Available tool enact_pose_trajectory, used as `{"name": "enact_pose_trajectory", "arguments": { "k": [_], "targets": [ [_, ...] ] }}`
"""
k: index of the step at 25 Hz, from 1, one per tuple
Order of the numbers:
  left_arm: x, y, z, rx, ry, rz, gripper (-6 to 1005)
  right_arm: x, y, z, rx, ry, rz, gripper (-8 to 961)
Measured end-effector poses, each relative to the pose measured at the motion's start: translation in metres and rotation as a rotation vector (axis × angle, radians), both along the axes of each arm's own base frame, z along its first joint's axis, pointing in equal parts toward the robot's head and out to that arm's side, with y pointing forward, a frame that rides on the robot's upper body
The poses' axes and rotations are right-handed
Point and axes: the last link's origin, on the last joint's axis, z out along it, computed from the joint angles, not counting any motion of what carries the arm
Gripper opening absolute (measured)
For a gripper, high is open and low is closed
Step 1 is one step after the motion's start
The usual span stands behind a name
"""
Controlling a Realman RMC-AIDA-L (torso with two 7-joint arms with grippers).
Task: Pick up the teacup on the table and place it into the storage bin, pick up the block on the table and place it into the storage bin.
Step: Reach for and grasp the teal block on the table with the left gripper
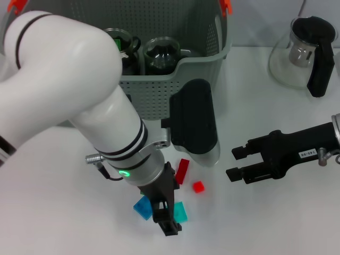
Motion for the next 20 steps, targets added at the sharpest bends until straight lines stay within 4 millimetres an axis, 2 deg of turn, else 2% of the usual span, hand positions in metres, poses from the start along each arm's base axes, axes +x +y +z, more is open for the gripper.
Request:
{"name": "enact_pose_trajectory", "arguments": {
  "k": [20],
  "targets": [
    [-0.005,-0.004,-0.023,0.019,0.039,-0.023,877,-0.001,0.003,0.001,0.029,0.015,0.013,714]
  ]
}}
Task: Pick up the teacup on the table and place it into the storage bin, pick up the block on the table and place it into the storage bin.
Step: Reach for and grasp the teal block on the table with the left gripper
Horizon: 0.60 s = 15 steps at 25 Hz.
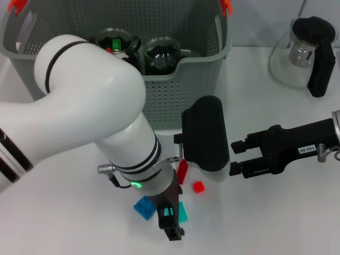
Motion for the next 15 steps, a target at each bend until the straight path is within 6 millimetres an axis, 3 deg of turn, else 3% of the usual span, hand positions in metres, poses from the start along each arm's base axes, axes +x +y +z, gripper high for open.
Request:
{"name": "enact_pose_trajectory", "arguments": {
  "k": [15],
  "targets": [
    [-0.0024,0.0011,-0.006,0.026,0.036,-0.048,818,-0.0009,0.0014,-0.0006,0.014,0.009,-0.003,714]
  ]
}}
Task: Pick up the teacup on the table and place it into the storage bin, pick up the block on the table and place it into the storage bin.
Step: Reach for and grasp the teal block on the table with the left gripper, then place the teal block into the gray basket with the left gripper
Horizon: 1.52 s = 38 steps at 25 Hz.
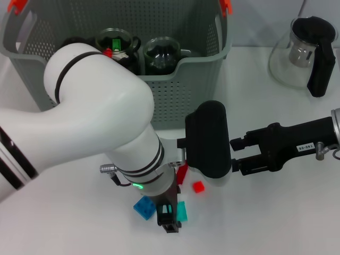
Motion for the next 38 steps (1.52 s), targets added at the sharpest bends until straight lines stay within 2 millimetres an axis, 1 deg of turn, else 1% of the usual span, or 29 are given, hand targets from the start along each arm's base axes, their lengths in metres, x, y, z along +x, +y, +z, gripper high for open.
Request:
{"name": "enact_pose_trajectory", "arguments": {
  "k": [4,11,15,17,19,22,24,27,28,30,34,36,38],
  "targets": [
    [0.001,-0.001,-0.002,-0.006,0.007,-0.013,773,0.0,0.0,0.0,0.002,0.0,0.0,714],
    [0.003,-0.002,-0.001,-0.015,0.015,-0.019,543,0.0,0.001,0.001,0.01,0.003,-0.002,714],
    [0.007,-0.003,0.003,-0.022,0.016,-0.024,397,0.001,0.002,0.002,0.016,0.006,0.0,713],
    [0.011,-0.003,0.008,-0.022,0.016,-0.025,398,0.001,0.001,0.001,0.015,0.007,-0.002,713],
    [0.015,-0.001,0.019,-0.011,0.013,-0.016,399,0.001,0.001,0.001,0.013,0.008,-0.002,713],
    [0.023,0.007,0.045,0.036,-0.023,0.018,400,0.002,0.0,0.001,0.01,0.008,-0.004,713],
    [0.028,0.015,0.068,0.084,-0.071,0.043,401,0.003,0.0,0.001,0.008,0.009,-0.007,713],
    [0.031,0.03,0.107,0.187,-0.154,0.09,402,0.003,-0.001,0.001,0.007,0.009,-0.007,713],
    [0.031,0.037,0.125,0.236,-0.196,0.111,402,0.003,-0.001,0.001,0.007,0.009,-0.007,714],
    [0.032,0.045,0.149,0.294,-0.25,0.136,403,0.003,-0.001,0.0,0.005,0.011,-0.006,714],
    [0.033,0.061,0.21,0.44,-0.396,0.148,405,0.002,-0.001,0.0,0.002,0.012,-0.003,713],
    [0.034,0.069,0.233,0.504,-0.45,0.145,406,0.001,-0.002,-0.001,0.001,0.014,-0.001,713],
    [0.034,0.081,0.249,0.551,-0.503,0.153,406,0.0,-0.002,-0.003,-0.001,0.017,0.002,713]
  ]
}}
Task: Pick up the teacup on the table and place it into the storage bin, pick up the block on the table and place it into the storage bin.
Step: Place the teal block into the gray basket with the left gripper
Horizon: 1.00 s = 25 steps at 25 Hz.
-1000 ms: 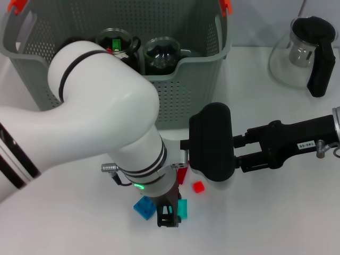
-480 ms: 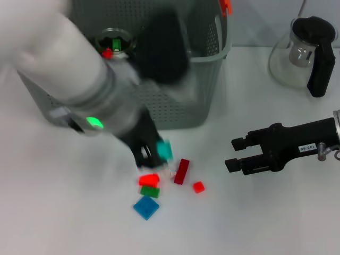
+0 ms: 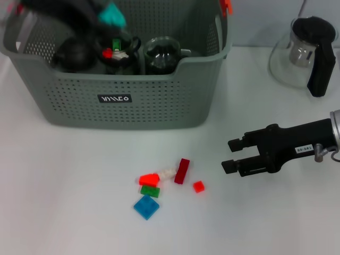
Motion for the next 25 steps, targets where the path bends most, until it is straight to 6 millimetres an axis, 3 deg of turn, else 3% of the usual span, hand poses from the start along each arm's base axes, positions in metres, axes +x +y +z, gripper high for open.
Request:
{"name": "enact_pose_trajectory", "arguments": {
  "k": [4,12,19,25],
  "targets": [
    [-0.001,0.031,0.006,0.057,-0.063,0.014,408,-0.001,-0.001,-0.002,-0.002,0.004,0.005,713],
    [-0.022,0.096,-0.019,0.108,-0.093,0.114,411,-0.005,0.0,-0.004,-0.012,0.006,0.017,714],
    [-0.036,0.105,-0.036,0.136,0.002,0.15,414,-0.004,-0.002,-0.005,-0.014,0.006,0.013,713],
    [-0.038,0.106,-0.038,0.157,0.015,0.157,417,-0.003,-0.002,-0.005,-0.014,0.004,0.011,713]
  ]
}}
